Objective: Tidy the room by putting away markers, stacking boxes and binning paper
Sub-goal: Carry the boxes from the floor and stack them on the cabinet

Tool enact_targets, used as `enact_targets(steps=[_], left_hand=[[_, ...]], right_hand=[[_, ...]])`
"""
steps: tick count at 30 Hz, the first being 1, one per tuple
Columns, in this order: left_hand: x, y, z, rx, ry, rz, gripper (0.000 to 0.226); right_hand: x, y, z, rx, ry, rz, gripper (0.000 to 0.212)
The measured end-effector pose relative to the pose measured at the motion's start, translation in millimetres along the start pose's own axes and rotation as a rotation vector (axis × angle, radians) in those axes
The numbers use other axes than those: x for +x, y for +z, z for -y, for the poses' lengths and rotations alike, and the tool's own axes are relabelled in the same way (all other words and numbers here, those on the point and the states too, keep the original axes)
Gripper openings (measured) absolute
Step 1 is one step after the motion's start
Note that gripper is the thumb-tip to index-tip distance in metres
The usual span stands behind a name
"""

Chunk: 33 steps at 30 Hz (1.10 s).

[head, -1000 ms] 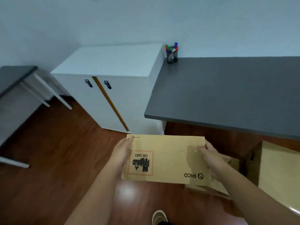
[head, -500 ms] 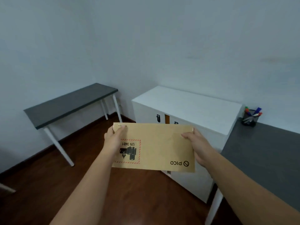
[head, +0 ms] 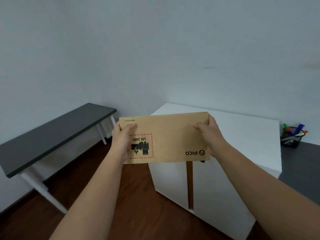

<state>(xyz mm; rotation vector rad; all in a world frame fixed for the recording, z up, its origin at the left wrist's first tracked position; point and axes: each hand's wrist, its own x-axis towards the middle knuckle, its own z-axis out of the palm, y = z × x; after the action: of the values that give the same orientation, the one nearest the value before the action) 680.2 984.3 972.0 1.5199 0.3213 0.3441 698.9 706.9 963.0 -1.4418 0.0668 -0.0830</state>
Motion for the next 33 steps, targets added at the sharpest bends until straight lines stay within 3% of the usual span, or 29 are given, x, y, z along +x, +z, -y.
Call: enact_targets(steps=[5, 16, 22, 26, 30, 33], left_hand=[[80.4, 34.9, 11.3, -0.119, 0.037, 0.032, 0.028], [231.4, 72.9, 64.0, -0.204, -0.064, 0.050, 0.049], [275.1, 80.4, 115.6, -0.170, -0.188, 0.216, 0.036], [340.5, 72.7, 125.9, -0.038, -0.200, 0.256, 0.034], [458.0, 81.0, 107.8, 0.066, -0.194, 0.233, 0.065], [503.9, 100.9, 107.7, 0.121, -0.214, 0.388, 0.062]], right_hand=[[101.6, 9.7, -18.1, 0.016, -0.030, -0.051, 0.056], [296.8, 34.0, -66.6, 0.016, 0.034, 0.008, 0.043], [344.3, 43.0, -96.0, -0.159, 0.173, -0.050, 0.067], [333.1, 74.4, -103.4, -0.101, 0.230, -0.236, 0.080], [304.4, 144.8, -127.2, 0.071, 0.432, -0.177, 0.105], [317.4, 177.3, -130.5, 0.099, 0.483, -0.194, 0.119]])
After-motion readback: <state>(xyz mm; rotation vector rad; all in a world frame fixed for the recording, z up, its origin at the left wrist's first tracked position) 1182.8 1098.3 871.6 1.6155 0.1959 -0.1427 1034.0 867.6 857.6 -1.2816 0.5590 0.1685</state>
